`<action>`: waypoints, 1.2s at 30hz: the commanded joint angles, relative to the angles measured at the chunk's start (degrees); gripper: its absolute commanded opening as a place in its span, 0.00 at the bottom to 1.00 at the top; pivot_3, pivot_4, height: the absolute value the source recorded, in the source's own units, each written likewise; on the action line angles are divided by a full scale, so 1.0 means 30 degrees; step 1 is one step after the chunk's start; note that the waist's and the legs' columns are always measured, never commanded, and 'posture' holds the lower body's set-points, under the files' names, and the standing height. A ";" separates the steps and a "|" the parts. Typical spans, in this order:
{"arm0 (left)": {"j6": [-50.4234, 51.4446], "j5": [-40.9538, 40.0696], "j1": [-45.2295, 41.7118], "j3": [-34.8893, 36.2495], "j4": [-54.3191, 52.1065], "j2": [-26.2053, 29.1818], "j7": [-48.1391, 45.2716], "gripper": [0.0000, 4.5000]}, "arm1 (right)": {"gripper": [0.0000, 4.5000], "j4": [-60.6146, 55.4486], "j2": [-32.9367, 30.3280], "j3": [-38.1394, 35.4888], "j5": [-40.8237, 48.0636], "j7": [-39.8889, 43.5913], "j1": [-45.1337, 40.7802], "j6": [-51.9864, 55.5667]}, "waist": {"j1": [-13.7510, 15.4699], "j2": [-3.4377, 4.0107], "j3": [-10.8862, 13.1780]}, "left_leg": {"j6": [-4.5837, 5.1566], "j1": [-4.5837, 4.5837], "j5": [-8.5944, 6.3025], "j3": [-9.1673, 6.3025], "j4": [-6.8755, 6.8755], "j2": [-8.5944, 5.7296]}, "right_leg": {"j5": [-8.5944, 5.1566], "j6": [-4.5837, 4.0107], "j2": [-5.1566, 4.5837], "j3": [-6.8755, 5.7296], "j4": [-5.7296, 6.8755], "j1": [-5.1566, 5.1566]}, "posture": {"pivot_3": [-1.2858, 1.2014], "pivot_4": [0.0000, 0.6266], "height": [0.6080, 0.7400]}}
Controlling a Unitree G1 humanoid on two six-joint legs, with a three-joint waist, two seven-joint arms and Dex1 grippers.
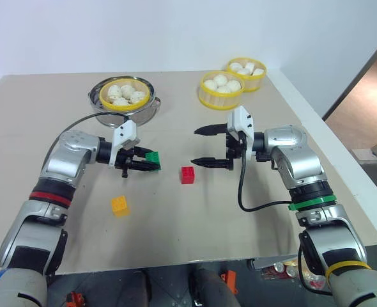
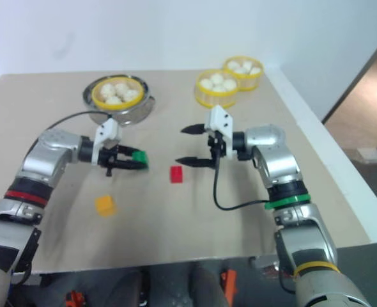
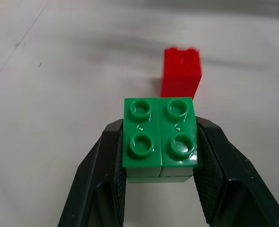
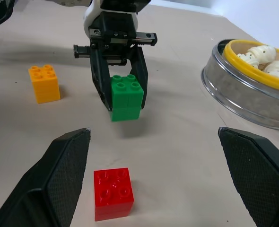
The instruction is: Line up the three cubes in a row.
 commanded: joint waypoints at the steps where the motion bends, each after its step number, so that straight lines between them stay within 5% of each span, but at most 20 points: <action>1: 0.0017 0.0513 -0.0385 -0.0281 -0.0052 -0.0455 0.0178 0.30 | 1.00 -0.0881 -0.0251 -0.0408 0.0137 -0.0189 0.0031 0.0035 | 0.0000 0.0000 0.0000 | 0.0000 0.0001 0.0000 0.0001 0.0003 -0.0001 | 0.0000 0.0002 0.0000 0.0003 0.0005 0.0001 | 0.52 0.24 1.00; 36: 0.0619 0.2367 0.0959 -0.0873 -0.0762 -0.0265 -0.0319 0.30 | 1.00 -0.1217 -0.0445 -0.0346 0.0264 -0.0061 0.0300 0.0639 | -0.0037 0.0001 0.0001 | 0.0001 0.0021 0.0001 -0.0009 0.0071 0.0000 | -0.0004 -0.0001 0.0008 0.0008 0.0105 0.0000 | 0.52 0.24 1.00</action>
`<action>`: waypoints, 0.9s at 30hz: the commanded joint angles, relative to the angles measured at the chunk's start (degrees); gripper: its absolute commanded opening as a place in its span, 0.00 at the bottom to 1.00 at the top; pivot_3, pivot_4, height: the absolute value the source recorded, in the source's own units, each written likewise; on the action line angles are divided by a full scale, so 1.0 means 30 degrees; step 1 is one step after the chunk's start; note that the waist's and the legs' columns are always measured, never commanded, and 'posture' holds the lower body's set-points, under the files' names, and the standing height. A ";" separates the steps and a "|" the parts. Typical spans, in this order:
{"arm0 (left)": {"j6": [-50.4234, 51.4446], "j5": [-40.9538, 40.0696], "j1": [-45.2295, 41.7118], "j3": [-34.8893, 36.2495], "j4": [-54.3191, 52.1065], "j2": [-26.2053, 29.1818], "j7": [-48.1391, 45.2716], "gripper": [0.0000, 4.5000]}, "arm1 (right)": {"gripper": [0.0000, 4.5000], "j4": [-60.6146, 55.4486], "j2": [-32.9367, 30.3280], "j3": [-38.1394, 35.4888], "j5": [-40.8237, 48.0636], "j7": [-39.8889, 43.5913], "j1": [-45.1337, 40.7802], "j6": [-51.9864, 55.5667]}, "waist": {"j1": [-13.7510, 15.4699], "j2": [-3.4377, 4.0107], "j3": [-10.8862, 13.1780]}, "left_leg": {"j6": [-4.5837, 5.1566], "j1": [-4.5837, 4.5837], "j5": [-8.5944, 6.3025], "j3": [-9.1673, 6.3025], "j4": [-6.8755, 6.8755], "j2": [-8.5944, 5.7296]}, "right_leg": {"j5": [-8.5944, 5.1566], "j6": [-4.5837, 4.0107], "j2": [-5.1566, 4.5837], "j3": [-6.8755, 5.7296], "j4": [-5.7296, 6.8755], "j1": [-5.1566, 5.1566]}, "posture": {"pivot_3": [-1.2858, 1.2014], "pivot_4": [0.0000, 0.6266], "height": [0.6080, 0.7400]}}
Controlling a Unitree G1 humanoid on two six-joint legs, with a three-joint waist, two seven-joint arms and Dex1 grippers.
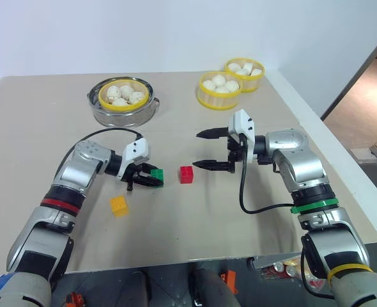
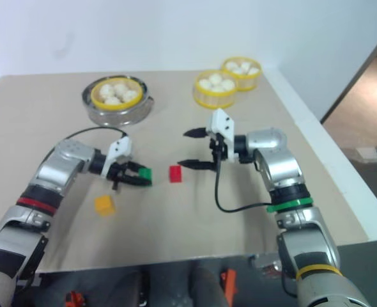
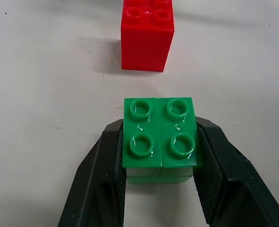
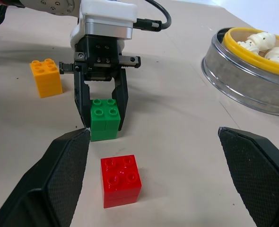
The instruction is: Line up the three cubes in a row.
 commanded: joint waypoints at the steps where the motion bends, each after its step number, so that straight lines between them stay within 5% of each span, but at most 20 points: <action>1: -0.0256 0.0182 -0.0103 -0.0011 -0.0146 0.0084 0.0047 0.30 | 1.00 -0.0837 -0.0178 -0.0340 0.0223 0.0052 -0.0149 -0.0071 | -0.0001 0.0000 0.0000 | 0.0000 0.0000 0.0000 0.0000 0.0000 0.0000 | 0.0000 0.0000 0.0000 0.0000 0.0000 0.0000 | 0.52 0.24 1.00; 10: -0.1022 0.0496 -0.0154 -0.0143 0.0270 0.0101 -0.0079 0.30 | 1.00 -0.0831 -0.0178 -0.0312 0.0184 0.0032 -0.0078 -0.0100 | -0.0001 0.0000 0.0000 | 0.0000 0.0003 0.0000 -0.0001 0.0007 0.0000 | 0.0000 0.0000 0.0000 -0.0001 0.0008 0.0003 | 0.52 0.24 1.00; 12: -0.0966 0.0397 -0.0265 -0.0041 0.0233 0.0132 -0.0171 0.55 | 1.00 -0.0792 -0.0180 -0.0307 0.0158 0.0026 -0.0079 -0.0144 | -0.0001 0.0001 0.0000 | 0.0001 0.0004 0.0001 -0.0001 0.0011 0.0000 | 0.0001 0.0000 0.0000 -0.0001 0.0012 0.0005 | 0.52 0.24 1.00; 18: -0.0923 0.0107 -0.0485 0.0403 -0.0838 0.0720 -0.0269 0.97 | 1.00 -0.0731 -0.0211 -0.0313 0.0122 0.0031 -0.0084 -0.0201 | -0.0001 0.0001 0.0000 | 0.0001 0.0000 0.0000 -0.0002 0.0018 0.0001 | 0.0001 0.0000 0.0001 -0.0001 0.0015 0.0003 | 0.52 0.24 1.00; 27: 0.3057 -0.2202 0.0761 0.2182 -0.5690 0.1825 0.0446 0.97 | 1.00 -0.0382 -0.0241 -0.0266 0.0007 0.0128 -0.0212 -0.0434 | -0.0032 0.0002 0.0001 | 0.0001 0.0000 0.0000 -0.0002 0.0017 0.0002 | -0.0001 0.0002 -0.0001 0.0004 0.0014 0.0003 | 0.52 0.24 1.00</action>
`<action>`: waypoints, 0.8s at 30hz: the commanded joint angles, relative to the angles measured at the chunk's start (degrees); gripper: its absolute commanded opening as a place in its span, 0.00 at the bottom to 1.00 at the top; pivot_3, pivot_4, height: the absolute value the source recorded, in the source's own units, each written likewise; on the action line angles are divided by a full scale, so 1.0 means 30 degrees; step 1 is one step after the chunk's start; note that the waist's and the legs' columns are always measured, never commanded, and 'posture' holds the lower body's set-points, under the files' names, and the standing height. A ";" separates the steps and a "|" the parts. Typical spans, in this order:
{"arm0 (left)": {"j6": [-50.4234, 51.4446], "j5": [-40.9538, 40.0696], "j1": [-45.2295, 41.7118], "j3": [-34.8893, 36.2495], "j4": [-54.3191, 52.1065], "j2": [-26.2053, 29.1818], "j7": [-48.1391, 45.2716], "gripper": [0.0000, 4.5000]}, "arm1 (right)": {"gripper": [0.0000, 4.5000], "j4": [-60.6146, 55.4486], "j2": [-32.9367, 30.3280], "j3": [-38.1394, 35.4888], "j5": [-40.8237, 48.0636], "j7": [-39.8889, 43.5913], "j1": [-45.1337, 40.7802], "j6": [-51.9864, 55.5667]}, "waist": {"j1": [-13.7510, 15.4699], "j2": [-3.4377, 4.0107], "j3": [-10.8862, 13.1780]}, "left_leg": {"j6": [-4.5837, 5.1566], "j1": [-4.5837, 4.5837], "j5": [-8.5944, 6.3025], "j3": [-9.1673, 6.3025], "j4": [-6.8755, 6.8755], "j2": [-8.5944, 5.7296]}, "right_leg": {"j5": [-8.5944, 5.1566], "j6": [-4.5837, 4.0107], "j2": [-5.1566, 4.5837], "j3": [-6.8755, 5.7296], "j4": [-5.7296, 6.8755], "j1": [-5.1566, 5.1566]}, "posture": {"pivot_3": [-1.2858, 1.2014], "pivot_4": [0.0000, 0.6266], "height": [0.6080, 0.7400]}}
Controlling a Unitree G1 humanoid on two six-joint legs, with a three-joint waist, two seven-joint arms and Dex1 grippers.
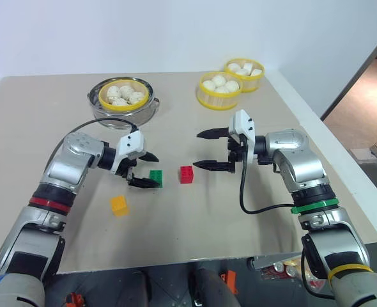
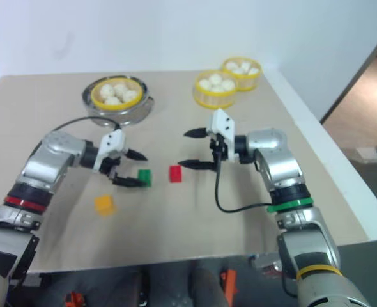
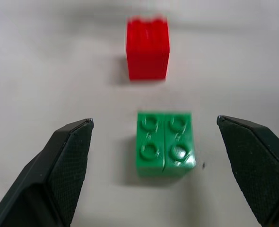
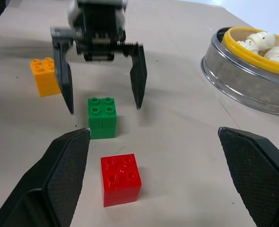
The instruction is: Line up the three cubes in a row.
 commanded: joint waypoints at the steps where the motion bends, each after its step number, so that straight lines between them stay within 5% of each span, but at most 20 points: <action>1: 0.2632 -0.1899 0.0568 0.1799 -0.3015 0.0429 0.0964 0.97 | 1.00 -0.0358 -0.0217 -0.0263 0.0023 0.0133 -0.0269 -0.0351 | -0.0013 0.0001 0.0000 | 0.0000 0.0001 0.0000 0.0002 0.0000 0.0001 | 0.0000 0.0001 0.0000 0.0002 0.0001 0.0000 | 0.52 0.24 1.00; 10: 0.7984 -0.6828 0.5638 0.7547 -1.1556 -0.0128 0.6799 0.97 | 1.00 -0.0165 -0.0466 -0.0259 -0.0078 0.0352 -0.0254 -0.0521 | -0.0073 0.0003 0.0002 | -0.0001 0.0023 0.0000 -0.0008 -0.0011 0.0009 | -0.0006 0.0003 0.0000 0.0000 0.0001 0.0011 | 0.52 0.24 1.00; 14: 0.7860 -0.7944 1.1732 1.0400 -1.5272 0.0059 0.7938 0.97 | 1.00 0.0130 -0.0408 -0.0139 -0.0167 0.0561 -0.0293 -0.0737 | -0.0195 0.0002 0.0001 | -0.0003 0.0056 -0.0002 0.0026 -0.0040 0.0027 | -0.0014 -0.0009 0.0002 0.0034 -0.0001 0.0017 | 0.52 0.24 1.00; 18: 0.6219 -0.7597 1.5057 1.0708 -1.5862 0.0485 0.7969 0.97 | 1.00 0.0623 -0.0184 -0.0044 -0.0291 0.0645 -0.0576 -0.1014 | 0.0046 0.0002 0.0001 | -0.0007 0.0089 0.0003 -0.0001 -0.0050 0.0031 | -0.0027 -0.0088 0.0007 -0.0006 0.0007 0.0034 | 0.52 0.24 1.00; 24: 0.4277 -0.7101 1.6021 1.0613 -1.4825 0.0473 0.8755 0.97 | 1.00 0.1129 0.0097 0.0040 -0.0459 0.0787 -0.0871 -0.1304 | 0.0051 0.0003 0.0002 | -0.0004 0.0124 0.0024 0.0036 0.0023 0.0018 | -0.0022 -0.0159 -0.0025 0.0023 0.0002 0.0079 | 0.52 0.24 1.00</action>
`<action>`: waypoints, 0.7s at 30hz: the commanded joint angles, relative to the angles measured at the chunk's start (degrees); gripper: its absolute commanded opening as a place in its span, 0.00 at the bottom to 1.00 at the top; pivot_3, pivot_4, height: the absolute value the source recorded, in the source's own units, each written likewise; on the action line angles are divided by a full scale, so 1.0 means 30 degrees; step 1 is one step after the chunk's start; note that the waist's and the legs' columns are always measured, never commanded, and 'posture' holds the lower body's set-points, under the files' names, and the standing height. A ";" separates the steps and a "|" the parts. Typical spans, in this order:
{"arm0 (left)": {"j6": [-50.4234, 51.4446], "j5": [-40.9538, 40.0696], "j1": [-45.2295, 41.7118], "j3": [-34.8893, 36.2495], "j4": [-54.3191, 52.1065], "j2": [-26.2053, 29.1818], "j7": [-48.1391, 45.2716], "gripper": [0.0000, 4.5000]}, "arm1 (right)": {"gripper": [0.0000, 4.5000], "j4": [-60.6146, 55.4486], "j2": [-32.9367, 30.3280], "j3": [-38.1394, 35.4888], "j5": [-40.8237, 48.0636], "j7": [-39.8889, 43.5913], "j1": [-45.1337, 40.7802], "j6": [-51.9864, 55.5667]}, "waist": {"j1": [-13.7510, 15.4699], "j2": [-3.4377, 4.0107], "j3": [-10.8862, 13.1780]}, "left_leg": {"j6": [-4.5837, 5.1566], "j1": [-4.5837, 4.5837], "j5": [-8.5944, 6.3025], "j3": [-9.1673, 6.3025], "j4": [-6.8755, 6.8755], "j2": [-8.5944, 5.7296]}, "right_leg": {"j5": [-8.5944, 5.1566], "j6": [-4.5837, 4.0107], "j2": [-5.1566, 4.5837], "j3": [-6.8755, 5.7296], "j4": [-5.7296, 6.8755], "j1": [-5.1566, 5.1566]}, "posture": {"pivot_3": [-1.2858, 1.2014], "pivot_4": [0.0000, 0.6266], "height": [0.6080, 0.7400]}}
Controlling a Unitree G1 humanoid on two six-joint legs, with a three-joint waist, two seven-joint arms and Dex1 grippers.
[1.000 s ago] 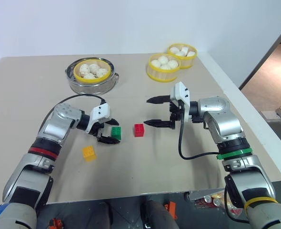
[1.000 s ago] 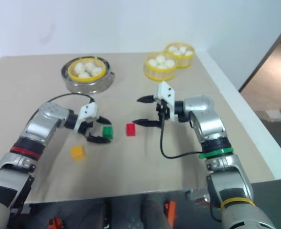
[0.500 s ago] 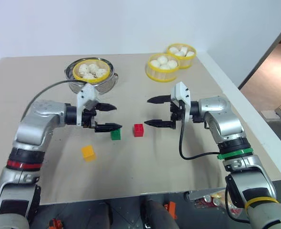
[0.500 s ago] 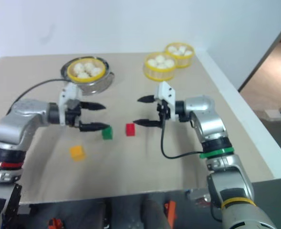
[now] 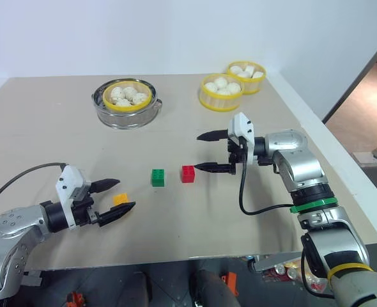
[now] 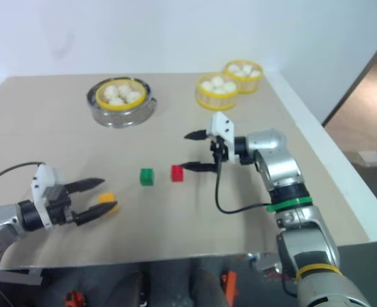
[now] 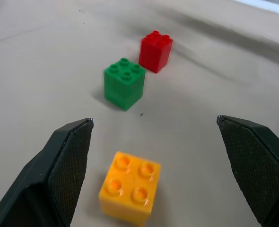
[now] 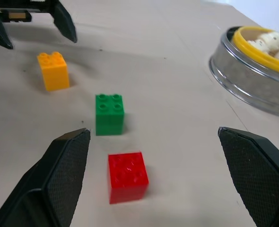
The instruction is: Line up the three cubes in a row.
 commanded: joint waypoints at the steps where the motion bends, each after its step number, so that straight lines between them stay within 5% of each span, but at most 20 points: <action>1: -0.1013 0.0183 0.0169 0.0238 0.0226 0.0357 0.0171 0.97 | 1.00 -0.0020 0.0038 -0.0115 -0.0072 0.0110 -0.0625 -0.0362 | -0.0037 0.0000 0.0000 | 0.0000 0.0001 0.0000 0.0013 0.0007 0.0000 | 0.0006 0.0004 -0.0004 0.0012 0.0000 -0.0003 | 0.52 0.24 1.00; 11: -0.3723 0.1699 -0.1069 -0.2494 0.3295 0.2240 -0.2188 0.97 | 1.00 -0.0136 0.0046 -0.0176 -0.0148 0.0221 -0.0504 -0.0313 | -0.0051 0.0000 0.0000 | 0.0000 -0.0005 -0.0002 0.0011 -0.0134 0.0009 | -0.0041 -0.0049 0.0032 0.0006 0.0000 -0.0057 | 0.52 0.24 1.00; 21: -0.4527 0.2400 -0.1965 -0.4015 0.5205 0.3260 -0.3786 0.97 | 1.00 -0.4583 -0.0631 -0.0208 0.3018 0.2720 0.1070 0.4102 | -0.0058 0.0003 0.0002 | -0.0011 -0.0005 -0.0021 0.0000 -0.0167 0.0025 | -0.0075 -0.0012 0.0040 -0.0014 -0.0001 -0.0059 | 0.52 0.24 1.00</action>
